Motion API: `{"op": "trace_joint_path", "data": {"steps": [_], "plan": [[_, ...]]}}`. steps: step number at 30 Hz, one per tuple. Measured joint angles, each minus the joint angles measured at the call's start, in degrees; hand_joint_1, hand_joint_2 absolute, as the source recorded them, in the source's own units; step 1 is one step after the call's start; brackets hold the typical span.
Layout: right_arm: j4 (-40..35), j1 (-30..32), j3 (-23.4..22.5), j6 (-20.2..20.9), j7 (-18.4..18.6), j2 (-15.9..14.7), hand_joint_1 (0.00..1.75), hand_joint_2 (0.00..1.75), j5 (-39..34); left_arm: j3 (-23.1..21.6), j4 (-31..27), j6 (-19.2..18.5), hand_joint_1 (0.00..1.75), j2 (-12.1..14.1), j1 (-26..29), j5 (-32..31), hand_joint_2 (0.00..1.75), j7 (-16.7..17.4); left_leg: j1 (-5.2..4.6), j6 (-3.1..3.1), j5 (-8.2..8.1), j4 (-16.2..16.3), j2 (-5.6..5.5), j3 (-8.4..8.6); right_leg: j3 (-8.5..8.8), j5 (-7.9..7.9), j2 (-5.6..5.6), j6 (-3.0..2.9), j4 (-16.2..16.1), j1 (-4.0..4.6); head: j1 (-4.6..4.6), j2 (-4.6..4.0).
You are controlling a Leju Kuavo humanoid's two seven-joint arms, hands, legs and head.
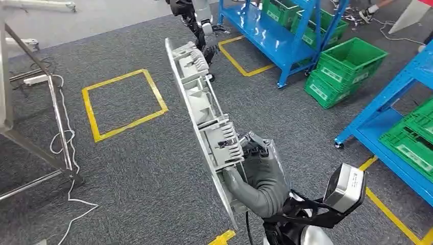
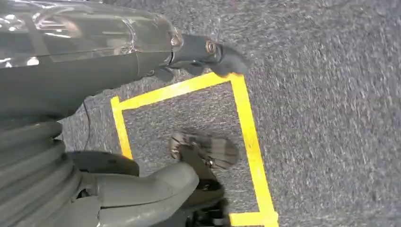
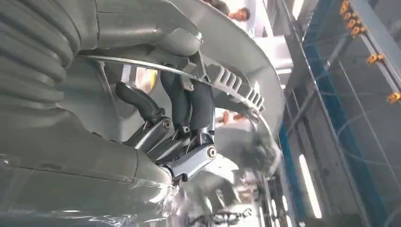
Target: Take the parts from the cabinet and place them on the table.
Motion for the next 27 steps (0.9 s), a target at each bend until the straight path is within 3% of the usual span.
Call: {"op": "trace_joint_path", "data": {"steps": [1, 2, 3, 4, 5, 6, 7, 10, 11, 12, 13, 15, 16, 17, 18, 19, 20, 21, 22, 23, 25, 26, 27], "plan": [[0.00, 0.17, -0.20, 0.02, -0.02, -0.07, 1.75, 1.75, -0.06, -0.02, 0.00, 0.00, 0.00, -0.04, 0.08, -0.11, 1.75, 0.11, 0.47, -0.36, 0.00, 1.49, -0.04, -0.61, -0.02, -0.06, -0.87, 0.11, 0.03, -0.08, 0.00, 0.00], [0.00, 0.26, -0.31, 0.04, -0.07, -0.15, 1.75, 1.75, -0.15, -0.02, 0.00, 0.02, 0.00, -0.04, 0.14, -0.17, 1.75, 0.20, 0.89, -0.69, 1.26, 0.03, 0.03, 0.33, 0.00, -0.16, -1.56, 0.27, 0.04, -0.15, 0.02, 0.00], [-0.02, 0.25, -0.37, 0.09, -0.11, -0.24, 1.75, 1.75, -0.35, -0.02, 0.00, 0.04, 0.00, -0.04, 0.14, -0.22, 1.75, 0.24, 1.08, -0.95, 3.18, -3.48, 0.39, 2.35, 0.05, -0.30, -2.23, 0.50, 0.14, -0.28, 0.02, 0.00], [-0.02, 0.26, -0.41, 0.26, -0.17, -0.28, 1.75, 1.75, -0.46, -0.02, 0.00, 0.06, 0.00, -0.04, 0.09, -0.30, 1.75, 0.24, 1.11, -1.13, 5.42, -8.64, 1.48, 5.46, 0.18, -0.52, -2.87, 0.85, 0.34, -0.45, 0.00, 0.00], [-0.13, 0.27, -0.48, 0.52, -0.17, -0.33, 1.75, 1.75, -0.57, -0.02, -0.02, 0.07, 0.00, -0.06, 0.00, -0.35, 1.75, 0.26, 0.95, -1.12, 7.12, -14.06, 5.63, 8.90, 0.48, -0.86, -3.37, 1.36, 0.64, -0.39, -0.06, 0.00], [-0.24, 0.33, -0.63, 0.79, -0.20, -0.39, 1.75, 1.75, -0.63, 0.00, -0.04, 0.04, 0.00, -0.22, -0.18, -0.48, 1.75, 0.33, 0.12, -0.60, 6.05, -15.29, 8.39, 9.46, 0.50, -1.22, -3.81, 1.83, 0.82, 0.01, -0.13, 0.00], [-0.33, 0.29, -0.85, 1.05, -0.24, -0.50, 1.75, 1.75, -0.83, 0.00, -0.04, 0.04, 0.00, -0.20, -0.29, -0.61, 1.75, 0.33, 0.27, 0.44, 6.48, -15.43, 7.08, 9.30, 0.70, -1.42, -4.30, 2.14, 0.93, 0.05, 0.26, 0.00], [-0.31, 0.33, -0.87, 1.68, -0.46, -0.59, 1.75, 1.75, -1.05, 0.00, -0.04, 0.02, 0.00, -0.22, -0.29, -0.74, 1.75, 0.39, 0.06, 1.65, 6.68, -15.71, 4.50, 9.02, 1.22, -1.60, -6.54, 2.93, 0.57, -0.13, 0.37, 0.00], [-0.31, 0.28, -0.92, 1.81, -0.52, -0.63, 1.75, 1.75, -1.05, 0.00, -0.04, 0.00, 0.00, -0.26, -0.27, -0.74, 1.75, 0.39, 0.39, 2.12, 7.00, -16.06, 3.36, 9.29, 1.27, -2.37, -5.48, 3.40, 1.01, -0.52, 0.48, 0.00], [-0.35, 0.38, -1.00, 1.92, -0.59, -0.68, 1.75, 1.75, -1.05, 0.00, -0.02, 0.00, 0.00, -0.26, -0.37, -0.81, 1.75, 0.39, 0.40, 2.44, 7.20, -16.11, 2.43, 9.19, 0.60, -4.16, -1.99, 3.53, 3.09, -0.74, 0.59, 0.00], [-0.46, 0.52, -1.14, 1.99, -0.63, -0.72, 1.75, 1.75, -1.05, 0.02, -0.04, 0.00, 0.00, -0.31, -0.48, -0.83, 1.75, 0.39, 0.37, 2.71, 7.36, -16.11, 1.34, 9.05, -1.21, -6.70, 0.06, 3.52, 7.34, -0.80, 0.81, 0.00], [-0.46, 0.82, -1.18, 2.14, -0.66, -0.79, 1.75, 1.75, -1.05, 0.02, -0.04, -0.07, 0.00, -0.44, -0.53, -0.85, 1.75, 0.42, 0.15, 3.00, 7.54, -16.11, -0.87, 8.85, -5.48, -10.72, 1.52, 3.49, 16.67, -0.71, 0.83, 0.00], [-0.44, 0.90, -1.18, 2.23, -0.66, -0.79, 1.75, 1.75, -1.05, 0.02, -0.02, -0.09, 0.00, -0.48, -0.45, -0.92, 1.75, 0.42, 0.05, 3.10, 7.63, -16.11, -1.96, 8.78, -6.73, -11.06, 1.68, 3.39, 19.00, -0.64, 0.85, 0.00], [-0.44, 0.92, -1.18, 2.38, -0.66, -0.81, 1.75, 1.75, -1.03, 0.02, -0.02, -0.09, 0.00, -0.48, -0.34, -0.92, 1.75, 0.44, -0.04, 3.17, 7.73, -16.11, -3.08, 8.77, -6.76, -9.95, 1.81, 3.15, 18.54, -0.59, 0.87, 0.00], [-0.44, 0.92, -1.18, 2.49, -0.66, -0.83, 1.75, 1.75, -1.03, 0.02, -0.02, -0.09, 0.00, -0.46, -0.25, -0.96, 1.75, 0.50, -0.11, 3.11, 7.83, -16.10, -4.16, 8.79, -5.57, -7.61, 2.05, 2.81, 15.58, -0.58, 0.90, 0.00], [-0.46, 0.90, -1.18, 2.64, -0.68, -0.83, 1.75, 1.75, -1.03, 0.02, -0.02, -0.09, 0.00, -0.46, -0.25, -0.96, 1.75, 0.57, -0.16, 3.03, 7.96, -16.09, -5.10, 8.86, -3.57, -4.86, 2.55, 2.45, 11.02, -0.58, 0.90, 0.00], [-0.48, 0.86, -1.18, 2.78, -0.68, -0.83, 1.75, 1.75, -1.00, 0.02, -0.02, -0.09, 0.00, -0.48, -0.26, -1.03, 1.75, 0.57, -0.17, 2.87, 8.06, -16.09, -5.99, 8.94, -1.07, -2.16, 3.84, 2.10, 5.62, -0.58, 0.92, 0.00], [-0.48, 0.79, -1.18, 2.84, -0.66, -0.83, 1.75, 1.75, -1.00, 0.02, -0.02, -0.09, 0.00, -0.55, -0.29, -1.07, 1.75, 0.57, -0.18, 2.61, 8.22, -16.07, -6.67, 8.87, 0.33, -1.66, 6.60, 1.76, 2.03, -0.60, 0.94, 0.00], [-0.55, 0.80, -1.18, 2.86, -0.68, -0.83, 1.75, 1.75, -1.03, 0.02, -0.02, -0.09, 0.00, -0.52, -0.33, -1.11, 1.75, 0.57, -0.32, 2.37, 8.29, -15.83, -7.47, 8.51, 0.64, -1.72, 6.62, 1.82, 0.94, -0.67, 0.88, 0.00], [-0.55, 0.81, -1.18, 2.93, -0.68, -0.87, 1.75, 1.75, -1.03, 0.02, -0.02, -0.09, 0.00, -0.52, -0.28, -1.18, 1.75, 0.57, -0.07, 1.91, 8.58, -15.98, -7.76, 8.21, 0.48, -1.60, 6.21, 1.85, 1.12, -0.45, 0.90, 0.00], [-0.55, 0.51, -1.16, 3.43, -0.70, -0.98, 1.75, 1.75, -1.55, 0.02, -0.02, -0.09, 0.00, -0.52, 0.00, -1.18, 1.75, 0.57, 0.22, 1.07, 9.12, -16.38, -8.93, 7.97, 0.69, -1.18, 5.11, 1.24, 0.92, -0.16, 0.96, 0.00], [-0.55, 0.28, -1.18, 3.78, -0.79, -1.05, 1.75, 1.75, -1.79, 0.02, 0.00, -0.07, 0.00, -0.48, 0.00, -1.18, 1.75, 0.57, 0.20, 0.98, 9.02, -16.20, -8.38, 7.69, 0.79, -0.50, 4.28, 0.84, 0.13, -0.67, 0.87, 0.00], [-0.50, 0.03, -1.16, 4.00, -0.81, -1.03, 1.75, 1.75, -1.88, 0.00, 0.00, -0.04, 0.00, -0.48, -0.03, -1.18, 1.75, 0.57, -0.33, 1.10, 7.71, -14.89, -2.63, 6.98, 0.86, -0.21, 3.72, 0.64, -0.25, -0.46, 0.70, 0.00]]}}
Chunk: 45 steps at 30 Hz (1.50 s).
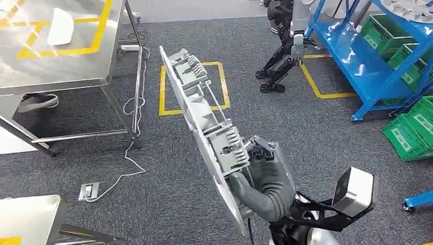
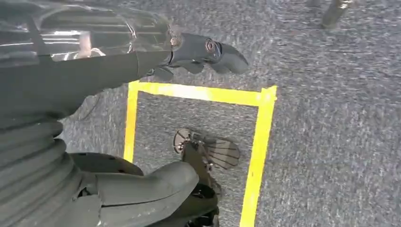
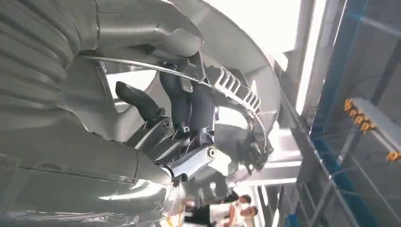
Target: Take the parts from the cabinet and place them on the table.
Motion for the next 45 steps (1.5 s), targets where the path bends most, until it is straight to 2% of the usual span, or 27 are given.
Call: {"op": "trace_joint_path", "data": {"steps": [1, 3, 5, 7, 8, 9, 10, 14, 16, 18, 19, 21, 23, 24, 25, 29, 31, 32, 33, 35, 36, 38, 39, 40, 42, 44, 45], "plan": [[-0.13, 0.04, -0.04, 0.09, -0.24, -0.02, 1.75, 1.75, -0.22, 0.00, 0.00, 0.00, 0.00, 0.00, -0.23, 0.00, 1.75, 0.00, 0.19, -0.26, -2.40, 3.17, 2.69, -1.51, -0.08, 0.17, -0.71, -0.31, -0.14, 0.16, -0.53, 0.00], [-0.07, 0.05, -0.07, 0.20, -0.28, -0.04, 1.75, 1.75, -0.35, 0.00, -0.02, 0.00, 0.00, 0.00, -0.59, -0.07, 1.75, 0.00, 0.68, -0.82, -7.04, 12.42, 2.95, -5.63, -0.22, 0.15, -2.51, -0.31, -0.12, 0.24, -0.66, 0.00], [-0.02, 0.04, -0.09, 0.28, -0.28, -0.09, 1.75, 1.75, -0.44, 0.00, -0.02, -0.02, 0.00, -0.11, -0.49, -0.07, 1.75, 0.00, 1.05, -1.33, -7.57, 15.84, 2.61, -6.86, -0.32, 0.11, -4.17, -0.26, -0.10, 0.23, -0.70, 0.00], [0.07, -0.07, -0.07, 0.50, -0.31, -0.15, 1.75, 1.75, -0.46, 0.00, -0.02, -0.02, 0.00, -0.09, -0.47, -0.07, 1.75, 0.00, 1.23, -1.49, -3.91, 9.30, 3.06, -2.73, -0.21, -0.07, -5.65, 0.02, -0.04, 0.22, -0.68, 0.00], [0.07, -0.16, -0.09, 0.68, -0.31, -0.18, 1.75, 1.75, -0.48, 0.00, -0.02, 0.00, 0.00, -0.04, -0.52, -0.07, 1.75, 0.00, 1.19, -1.43, -1.74, 3.75, 4.54, 0.65, -0.06, -0.25, -6.24, 0.29, 0.08, 0.20, -0.72, 0.00], [0.04, -0.24, -0.07, 0.83, -0.31, -0.17, 1.75, 1.75, -0.50, 0.00, -0.02, 0.00, 0.00, -0.04, -0.61, -0.09, 1.75, 0.00, 0.87, -1.29, -1.50, -0.83, 9.25, 3.25, 0.19, -0.50, -6.81, 0.70, 0.25, 0.34, -0.72, 0.00], [-0.04, -0.27, -0.09, 0.92, -0.31, -0.22, 1.75, 1.75, -0.50, 0.00, -0.02, 0.02, 0.00, -0.04, -0.72, -0.09, 1.75, 0.02, 0.51, -0.50, -1.63, -1.35, 9.55, 3.51, -0.04, -0.94, -7.18, 1.19, 0.66, 0.82, -0.75, 0.00], [-0.13, -0.26, -0.07, 1.12, -0.31, -0.26, 1.75, 1.75, -0.53, 0.02, 0.02, 0.07, 0.00, 0.09, -0.52, 0.00, 1.75, 0.04, 0.21, 0.95, -1.28, -1.50, 6.15, 3.04, 0.41, -1.43, -9.42, 2.12, 0.55, 0.38, -0.24, 0.00], [-0.20, -0.12, -0.11, 1.12, -0.33, -0.28, 1.75, 1.75, -0.53, 0.02, 0.00, 0.07, 0.00, 0.13, -0.60, 0.02, 1.75, 0.04, 0.40, 1.47, -1.04, -1.56, 4.36, 2.97, -1.24, -4.67, -4.23, 2.68, 4.82, 0.02, 0.45, 0.00], [-0.20, 0.01, -0.11, 1.27, -0.31, -0.35, 1.75, 1.75, -0.50, 0.02, -0.02, 0.07, 0.00, 0.09, -0.70, 0.02, 1.75, 0.02, 0.21, 1.93, -0.97, -1.55, 2.57, 2.93, -5.85, -9.20, -2.39, 2.70, 14.65, 0.00, 0.98, 0.00], [-0.15, 0.05, -0.11, 1.42, -0.31, -0.35, 1.75, 1.75, -0.50, 0.02, -0.02, 0.07, 0.00, 0.09, -0.65, 0.02, 1.75, 0.02, 0.08, 1.97, -0.94, -1.54, 1.63, 2.95, -7.85, -10.14, -2.19, 2.59, 18.34, 0.01, 1.24, 0.00], [-0.09, 0.08, -0.09, 1.86, -0.31, -0.46, 1.75, 1.75, -0.46, 0.02, -0.02, 0.07, 0.00, 0.13, -0.51, 0.02, 1.75, 0.04, -0.19, 1.98, -0.94, -1.52, -0.38, 3.14, -8.65, -7.80, -1.88, 2.06, 18.21, 0.04, 1.53, 0.00], [-0.11, -0.03, -0.09, 2.23, -0.31, -0.55, 1.75, 1.75, -0.46, 0.02, -0.02, 0.09, 0.00, 0.11, -0.51, 0.02, 1.75, 0.04, -0.31, 1.98, -0.94, -1.53, -2.25, 3.54, -5.31, -1.87, -0.89, 1.16, 9.54, 0.19, 1.57, 0.00], [-0.11, -0.15, -0.09, 2.47, -0.31, -0.57, 1.75, 1.75, -0.46, 0.02, -0.02, 0.09, 0.00, 0.07, -0.53, 0.00, 1.75, 0.04, -0.14, 1.97, -0.93, -1.58, -2.97, 3.56, -3.24, 0.84, 1.56, 0.66, 4.39, 0.41, 1.53, 0.00], [-0.11, -0.15, -0.09, 2.71, -0.31, -0.57, 1.75, 1.75, -0.46, 0.02, -0.02, 0.07, 0.00, -0.09, -0.65, 0.00, 1.75, 0.04, -0.26, 1.80, -0.92, -1.46, -3.67, 3.43, -2.48, 0.47, 4.15, 0.13, 2.50, 0.35, 1.20, 0.00], [-0.13, -0.81, -0.07, 3.15, -0.29, -0.63, 1.75, 1.75, -0.64, 0.00, -0.04, 0.11, 0.00, -0.15, -0.46, -0.11, 1.75, 0.07, 0.46, 0.23, -0.06, -2.19, -6.48, 2.32, -1.64, 0.87, 1.86, -0.21, 0.43, 0.64, 1.72, 0.00], [-0.15, -0.83, -0.06, 3.19, -0.28, -0.59, 1.75, 1.75, -0.66, 0.00, -0.02, 0.17, 0.00, -0.04, -0.40, -0.13, 1.75, 0.09, -0.14, 0.25, -2.14, 0.40, 1.66, 1.21, -1.00, 1.86, 0.32, -0.09, -1.32, 0.35, 1.11, 0.00], [-0.22, -0.92, -0.09, 3.28, -0.28, -0.59, 1.75, 1.75, -0.72, 0.00, -0.02, 0.15, 0.00, 0.00, -0.59, -0.17, 1.75, 0.09, 0.22, -0.16, -4.76, 4.35, 2.95, -0.90, -1.07, 1.96, -0.74, -0.26, -1.37, 0.34, 0.59, 0.00], [-0.17, -0.91, -0.07, 3.35, -0.28, -0.59, 1.75, 1.75, -0.74, 0.00, -0.02, 0.15, 0.00, -0.02, -0.71, -0.17, 1.75, 0.09, 0.66, -0.50, -6.97, 8.95, 2.95, -3.06, -1.09, 1.95, -1.65, -0.26, -1.35, 0.36, 0.43, 0.00], [-0.05, -0.89, -0.07, 3.48, -0.28, -0.61, 1.75, 1.75, -0.83, 0.00, -0.02, 0.13, 0.00, -0.02, -0.66, -0.28, 1.75, 0.09, 1.22, -1.29, -8.59, 14.91, 2.53, -5.94, -1.14, 1.81, -3.55, -0.08, -1.23, 0.19, 0.30, 0.00], [0.02, -0.90, -0.07, 3.61, -0.28, -0.59, 1.75, 1.75, -0.96, 0.00, -0.02, 0.13, 0.00, -0.02, -0.61, -0.28, 1.75, 0.09, 1.49, -1.65, -7.51, 14.13, 2.56, -5.48, -1.15, 1.69, -4.24, 0.11, -1.13, 0.05, 0.22, 0.00], [0.26, -0.91, -0.07, 4.07, -0.28, -0.57, 1.75, 1.75, -1.33, 0.00, -0.02, 0.13, 0.00, -0.02, -0.64, -0.35, 1.75, 0.11, 2.01, -2.47, -3.17, 6.16, 3.77, -0.94, -1.15, 1.24, -5.61, 0.80, -0.57, -0.26, 0.13, 0.00], [0.31, -0.93, -0.07, 4.15, -0.28, -0.57, 1.75, 1.75, -1.62, 0.00, -0.02, 0.13, 0.00, -0.02, -0.71, -0.37, 1.75, 0.11, 2.15, -2.78, -1.16, 0.92, 6.30, 2.25, -1.13, 0.83, -6.15, 1.32, 0.03, -0.38, 0.07, 0.00], [0.28, -0.94, -0.07, 4.28, -0.31, -0.57, 1.75, 1.75, -1.73, -0.02, -0.07, 0.11, 0.00, -0.11, -0.86, -0.44, 1.75, 0.15, 1.67, -2.54, -2.09, -1.02, 9.56, 3.27, -1.27, 0.28, -6.55, 1.90, 0.72, 0.05, -0.18, 0.00], [0.33, -1.00, -0.04, 4.79, -0.33, -0.59, 1.75, 1.75, -2.12, 0.00, -0.09, 0.15, 0.00, -0.09, -0.86, -0.52, 1.75, 0.17, 1.59, -1.18, -1.76, -0.91, 8.34, 2.84, -1.05, -0.06, -7.28, 2.54, 1.01, -0.10, 0.63, 0.00], [0.39, -1.01, -0.02, 5.09, -0.35, -0.57, 1.75, 1.75, -2.27, 0.00, -0.04, 0.44, 0.00, 0.02, -0.91, -0.52, 1.75, 0.17, 1.20, -0.40, -1.65, -0.89, 6.90, 2.47, -0.81, -0.12, -8.40, 3.04, 0.82, -0.55, 0.44, 0.00], [0.37, -1.07, -0.04, 5.14, -0.37, -0.57, 1.75, 1.75, -2.56, 0.00, -0.04, 0.52, 0.00, 0.07, -0.99, -0.52, 1.75, 0.20, 1.38, 0.08, -1.36, -1.04, 5.93, 2.70, -1.09, -0.66, -8.13, 3.56, 1.01, -0.83, 0.37, 0.00]]}}
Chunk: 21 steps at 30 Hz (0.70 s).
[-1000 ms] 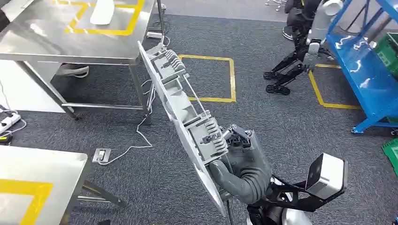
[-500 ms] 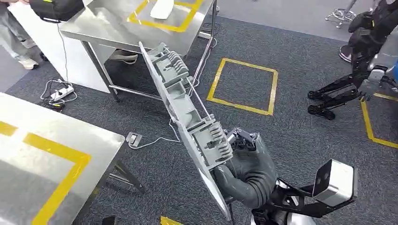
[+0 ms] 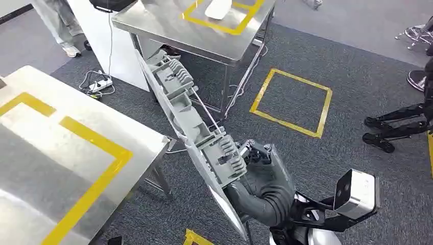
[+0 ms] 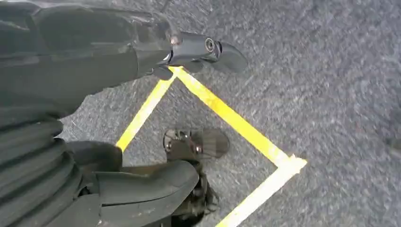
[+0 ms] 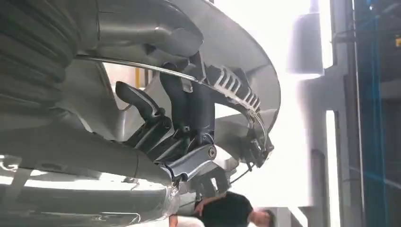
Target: Take the parts from the cabinet and place them on the table.
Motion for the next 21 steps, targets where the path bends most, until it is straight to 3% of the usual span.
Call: {"op": "trace_joint_path", "data": {"steps": [1, 2, 4, 5, 6, 7, 8, 9, 10, 11, 14, 15, 16, 17, 19, 20, 21], "plan": [[0.02, 0.02, 0.00, 0.07, 0.00, 0.00, 1.75, 1.75, -0.26, 0.00, 0.00, 0.09, 0.00, 0.02, -0.07, 0.00, 1.75, 0.00, 0.00, 0.25, 0.15, 0.01, -0.83, -0.10, -0.49, -1.89, 2.76, 0.09, 2.03, -0.20, 0.33, 0.00], [0.02, 0.03, -0.04, 0.13, -0.09, -0.02, 1.75, 1.75, -0.48, 0.00, 0.00, 0.11, 0.00, 0.02, -0.16, 0.00, 1.75, -0.02, -0.08, 0.50, 0.22, 0.03, -1.64, -0.15, -2.11, -4.29, 4.43, 0.06, 5.93, -0.19, 0.75, 0.00], [0.09, 0.03, -0.07, 0.37, -0.17, -0.04, 1.75, 1.75, -0.81, 0.00, 0.00, 0.11, 0.00, -0.02, -0.25, 0.00, 1.75, -0.02, -0.42, 0.87, 0.28, 0.05, -3.32, -0.27, -6.65, -8.42, 5.80, -0.09, 15.70, -0.07, 1.60, 0.00], [0.22, 0.03, -0.07, 0.42, -0.17, -0.04, 1.75, 1.75, -0.89, 0.00, 0.00, 0.11, 0.00, -0.02, -0.24, 0.00, 1.75, 0.00, -0.62, 0.97, 0.30, 0.05, -4.35, -0.25, -8.48, -8.97, 5.94, -0.35, 19.01, 0.13, 1.77, 0.00], [0.35, 0.02, -0.07, 0.52, -0.17, -0.07, 1.75, 1.75, -0.98, 0.00, 0.00, 0.11, 0.00, 0.00, -0.22, 0.00, 1.75, 0.00, -0.76, 1.02, 0.30, 0.05, -5.34, -0.18, -8.86, -8.02, 6.04, -0.71, 19.05, 0.30, 1.99, 0.00], [0.48, 0.01, -0.07, 0.61, -0.17, -0.09, 1.75, 1.75, -1.03, 0.00, 0.00, 0.11, 0.00, 0.04, -0.21, 0.00, 1.75, 0.00, -0.90, 1.02, 0.30, 0.05, -6.36, -0.07, -8.11, -5.68, 6.30, -1.26, 16.52, 0.50, 2.25, 0.00], [0.50, 0.00, -0.07, 0.74, -0.17, -0.09, 1.75, 1.75, -1.14, 0.00, 0.00, 0.13, 0.00, 0.04, -0.21, 0.00, 1.75, 0.00, -0.95, 1.02, 0.30, 0.05, -7.33, 0.08, -6.35, -2.58, 6.82, -1.94, 11.85, 0.80, 2.34, 0.02], [0.50, -0.07, -0.04, 0.81, -0.17, -0.11, 1.75, 1.75, -1.18, 0.00, 0.00, 0.13, 0.00, 0.02, -0.22, 0.00, 1.75, 0.00, -0.94, 1.02, 0.30, 0.04, -8.25, 0.22, -4.16, 0.47, 8.30, -2.66, 6.34, 1.18, 2.45, 0.00], [0.50, -0.22, -0.07, 0.87, -0.17, -0.11, 1.75, 1.75, -1.18, 0.00, -0.02, 0.13, 0.00, -0.11, -0.21, 0.00, 1.75, 0.00, -0.65, 1.01, 0.31, 0.01, -8.83, 0.17, -2.85, 1.81, 11.20, -3.34, 2.49, 1.45, 2.54, 0.02], [0.50, -0.21, -0.04, 0.94, -0.17, -0.13, 1.75, 1.75, -1.18, 0.00, -0.02, 0.15, 0.00, -0.33, -0.28, 0.00, 1.75, 0.00, -0.69, 0.78, 0.37, 0.12, -9.94, -0.19, -2.17, 1.58, 12.51, -3.87, 1.41, 1.23, 2.21, 0.00], [0.63, -0.68, -0.02, 0.98, -0.17, -0.22, 1.75, 1.75, -1.20, -0.02, -0.02, 0.17, 0.00, -0.50, 0.00, 0.00, 1.75, 0.07, -0.09, -0.33, 1.03, -0.41, -11.88, -0.70, -1.70, 1.34, 10.54, -4.23, 0.58, 1.74, 3.19, 0.02], [0.68, -0.84, -0.02, 0.98, -0.17, -0.22, 1.75, 1.75, -1.20, -0.02, 0.00, 0.24, 0.00, -0.39, 0.02, 0.00, 1.75, 0.07, -0.47, -0.52, 0.99, -0.43, -12.04, -0.77, -1.04, 2.02, 9.29, -4.05, -1.02, 1.01, 3.12, 0.02], [0.77, -0.93, 0.00, 1.01, -0.17, -0.20, 1.75, 1.75, -1.20, -0.02, 0.00, 0.31, 0.00, -0.26, 0.12, 0.02, 1.75, 0.07, -1.00, -0.53, 0.00, 0.58, -6.33, -1.21, -0.49, 2.39, 8.53, -3.72, -1.79, 1.10, 2.91, 0.02], [0.79, -0.84, -0.02, 1.03, -0.22, -0.04, 1.75, 1.75, -1.22, 0.00, 0.00, 0.35, 0.00, -0.26, -0.02, 0.02, 1.75, 0.07, -0.88, -0.81, -2.17, 3.32, -3.77, -2.58, -0.41, 2.50, 7.82, -3.95, -2.08, 1.13, 2.05, 0.00], [1.07, -0.81, 0.02, 1.05, -0.20, 0.00, 1.75, 1.75, -1.22, 0.00, 0.00, 0.33, 0.00, -0.24, -0.20, -0.04, 1.75, 0.07, -0.27, -1.48, -6.38, 12.02, -3.31, -6.71, -0.42, 2.44, 5.94, -3.89, -1.99, 1.08, 1.55, 0.02], [1.22, -0.83, 0.00, 1.05, -0.20, 0.00, 1.75, 1.75, -1.22, 0.00, 0.00, 0.33, 0.00, -0.24, -0.14, -0.09, 1.75, 0.09, -0.09, -1.84, -7.37, 15.30, -3.46, -8.32, -0.41, 2.37, 5.06, -3.83, -1.98, 1.03, 1.40, 0.02], [1.47, -0.80, 0.00, 1.05, -0.20, 0.00, 1.75, 1.75, -1.25, -0.02, 0.00, 0.33, 0.00, -0.24, -0.03, -0.11, 1.75, 0.11, 0.13, -2.18, -6.98, 16.22, -3.46, -8.86, -0.41, 2.27, 4.26, -3.67, -1.91, 0.92, 1.31, 0.02]]}}
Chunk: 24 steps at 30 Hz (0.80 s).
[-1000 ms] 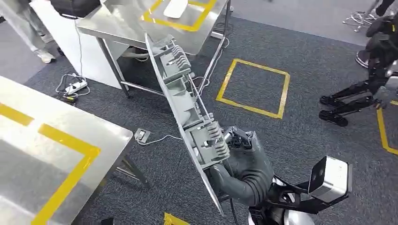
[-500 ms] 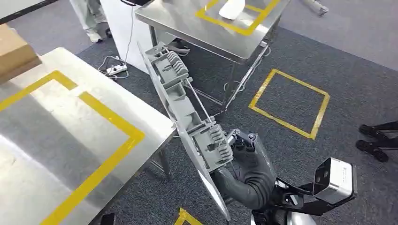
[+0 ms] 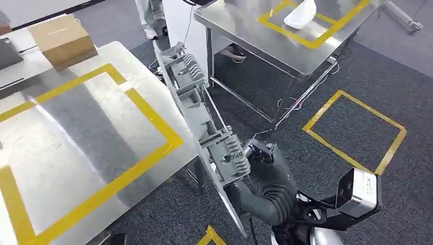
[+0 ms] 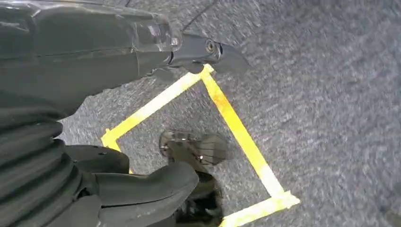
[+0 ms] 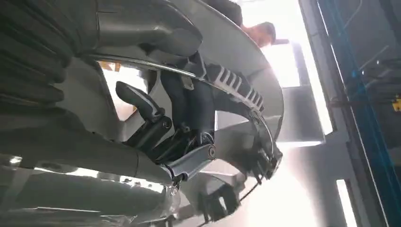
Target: Take the parts from the cabinet and place them on the table.
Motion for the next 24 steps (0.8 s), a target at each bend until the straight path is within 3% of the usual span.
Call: {"op": "trace_joint_path", "data": {"steps": [1, 2, 3, 4, 5, 6, 7, 9, 10, 11, 12, 14, 15, 16, 18, 19, 20, 21, 22, 24], "plan": [[0.17, -0.01, 0.02, 0.02, 0.00, 0.02, 1.75, 1.75, 0.00, 0.00, 0.00, 0.00, 0.00, 0.00, 0.07, -0.04, 1.75, 0.07, 0.21, -0.39, 1.76, -1.89, 0.14, 1.02, -0.01, -0.18, -0.74, 0.27, 0.19, -0.14, -0.09, 0.00], [0.37, -0.03, 0.07, 0.02, 0.00, 0.04, 1.75, 1.75, -0.02, 0.00, 0.02, 0.02, 0.00, 0.04, 0.08, -0.04, 1.75, 0.11, 0.38, -0.78, 4.42, -6.54, 0.84, 3.57, -0.01, -0.48, -1.46, 0.72, 0.59, -0.38, -0.22, -0.02], [0.48, -0.04, 0.07, 0.02, 0.00, 0.07, 1.75, 1.75, 0.00, 0.00, 0.02, 0.04, 0.00, 0.13, 0.05, -0.04, 1.75, 0.11, 0.52, -1.08, 6.76, -11.79, 2.24, 6.54, 0.01, -0.89, -2.01, 1.22, 1.12, -0.66, -0.35, 0.00], [0.48, -0.04, 0.11, 0.04, 0.00, 0.07, 1.75, 1.75, -0.02, 0.00, 0.00, 0.04, 0.00, 0.13, -0.02, -0.04, 1.75, 0.11, 0.48, -1.49, 7.04, -16.03, 5.17, 8.55, -0.02, -1.43, -2.61, 1.80, 1.91, -0.73, -0.46, 0.00], [0.54, -0.15, 0.15, 0.04, 0.06, 0.07, 1.75, 1.75, -0.04, 0.00, -0.09, 0.04, 0.00, -0.22, 0.00, -0.04, 1.75, 0.13, 0.33, -0.58, 6.99, -15.61, 6.62, 8.56, -0.17, -1.89, -2.74, 2.31, 2.41, -0.27, -0.74, -0.02], [0.55, -0.14, 0.13, 0.20, 0.09, 0.04, 1.75, 1.75, -0.07, 0.00, -0.04, 0.07, 0.00, -0.09, 0.00, -0.04, 1.75, 0.13, 0.06, 0.41, 6.92, -15.33, 5.55, 8.35, -0.18, -1.99, -2.99, 2.50, 2.59, -0.29, -0.61, 0.00], [0.61, -0.20, 0.15, 0.31, 0.09, 0.02, 1.75, 1.75, -0.07, 0.00, -0.02, 0.09, 0.00, -0.07, 0.07, -0.04, 1.75, 0.13, -0.09, 0.93, 6.83, -15.24, 5.35, 8.05, -0.01, -1.89, -3.37, 2.70, 2.54, -0.39, 0.00, -0.02], [0.61, -0.23, 0.17, 0.37, 0.24, 0.04, 1.75, 1.75, -0.15, 0.00, -0.02, 0.11, 0.00, -0.02, 0.00, -0.04, 1.75, 0.13, -0.17, 1.84, 7.11, -15.35, 3.76, 7.87, 0.13, -2.06, -4.45, 3.25, 2.39, -0.73, -0.13, -0.02], [0.61, -0.30, 0.15, 0.37, 0.39, 0.02, 1.75, 1.75, -0.15, 0.00, -0.02, 0.15, 0.00, -0.02, 0.01, -0.04, 1.75, 0.11, -0.05, 2.19, 7.26, -15.46, 2.89, 7.93, -0.11, -3.20, -2.75, 3.61, 3.11, -1.05, 0.11, -0.02], [0.59, -0.23, 0.11, 0.37, 0.48, 0.00, 1.75, 1.75, -0.17, 0.00, -0.02, 0.22, 0.00, -0.02, -0.06, -0.04, 1.75, 0.09, -0.07, 2.47, 7.39, -15.44, 2.27, 7.87, -1.07, -5.28, -0.69, 3.62, 5.71, -1.17, 0.31, -0.02], [0.61, -0.23, 0.11, 0.37, 0.57, 0.00, 1.75, 1.75, -0.20, 0.00, -0.02, 0.22, 0.00, -0.04, -0.09, -0.04, 1.75, 0.07, -0.18, 2.70, 7.47, -15.44, 1.47, 7.78, -2.90, -7.70, 0.65, 3.61, 10.13, -1.16, 0.74, -0.02], [0.68, -0.19, 0.11, 0.35, 0.72, -0.02, 1.75, 1.75, -0.24, 0.00, -0.02, 0.22, 0.00, -0.15, -0.07, -0.04, 1.75, 0.07, -0.61, 2.99, 7.56, -15.41, -0.29, 7.62, -7.52, -11.43, 1.56, 3.43, 19.87, -1.04, 1.44, -0.02], [0.83, -0.20, 0.11, 0.37, 0.72, -0.02, 1.75, 1.75, -0.24, 0.00, 0.00, 0.22, 0.00, -0.17, -0.04, -0.04, 1.75, 0.07, -0.81, 3.06, 7.61, -15.41, -1.17, 7.62, -8.51, -11.28, 1.62, 3.16, 21.47, -0.88, 1.64, 0.00], [0.96, -0.19, 0.11, 0.35, 0.77, -0.02, 1.75, 1.75, -0.26, 0.00, 0.00, 0.22, 0.00, -0.17, -0.01, -0.04, 1.75, 0.07, -0.96, 3.11, 7.64, -15.41, -2.16, 7.68, -8.24, -9.64, 1.74, 2.65, 20.30, -0.64, 1.90, -0.02], [1.07, -0.23, 0.11, 0.35, 0.81, -0.02, 1.75, 1.75, -0.26, 0.00, 0.00, 0.22, 0.00, -0.17, -0.02, -0.04, 1.75, 0.07, -1.31, 3.21, 7.71, -15.42, -3.99, 7.86, -5.09, -4.24, 2.82, 1.24, 12.27, -0.05, 2.41, 0.00], [1.07, -0.27, 0.11, 0.37, 0.81, -0.02, 1.75, 1.75, -0.26, 0.00, -0.02, 0.22, 0.00, -0.24, -0.03, -0.04, 1.75, 0.04, -1.36, 3.23, 7.75, -15.45, -4.84, 7.98, -2.90, -1.52, 4.66, 0.35, 7.04, 0.34, 2.62, 0.00], [1.07, -0.30, 0.09, 0.37, 0.81, -0.04, 1.75, 1.75, -0.26, 0.02, -0.04, 0.22, 0.00, -0.55, -0.06, -0.04, 1.75, 0.02, -1.27, 3.13, 7.84, -15.48, -5.48, 7.86, -1.69, -1.87, 7.42, -0.73, 4.82, 0.28, 2.35, -0.02], [1.07, -0.26, 0.07, 0.37, 0.81, -0.04, 1.75, 1.75, -0.28, 0.00, -0.02, 0.22, 0.00, -0.52, -0.16, -0.04, 1.75, 0.00, -0.94, 2.86, 8.04, -15.43, -6.37, 7.64, -1.64, -1.40, 7.11, -0.66, 4.04, 0.47, 1.81, 0.00], [1.09, -0.39, 0.09, 0.39, 0.83, -0.09, 1.75, 1.75, -0.28, 0.00, -0.04, 0.24, 0.00, -0.61, -0.10, -0.04, 1.75, -0.09, -0.65, 2.47, 8.28, -15.53, -7.02, 7.28, -1.49, -1.52, 6.44, -0.91, 4.00, 0.78, 2.45, 0.00], [1.07, -0.62, 0.07, 0.39, 0.83, -0.09, 1.75, 1.75, -0.33, 0.00, -0.02, 0.22, 0.00, -0.61, 0.08, -0.02, 1.75, -0.13, -0.51, 1.72, 8.81, -16.17, -8.44, 7.15, -0.91, -1.37, 5.20, -1.16, 2.89, 0.90, 2.82, 0.00]]}}
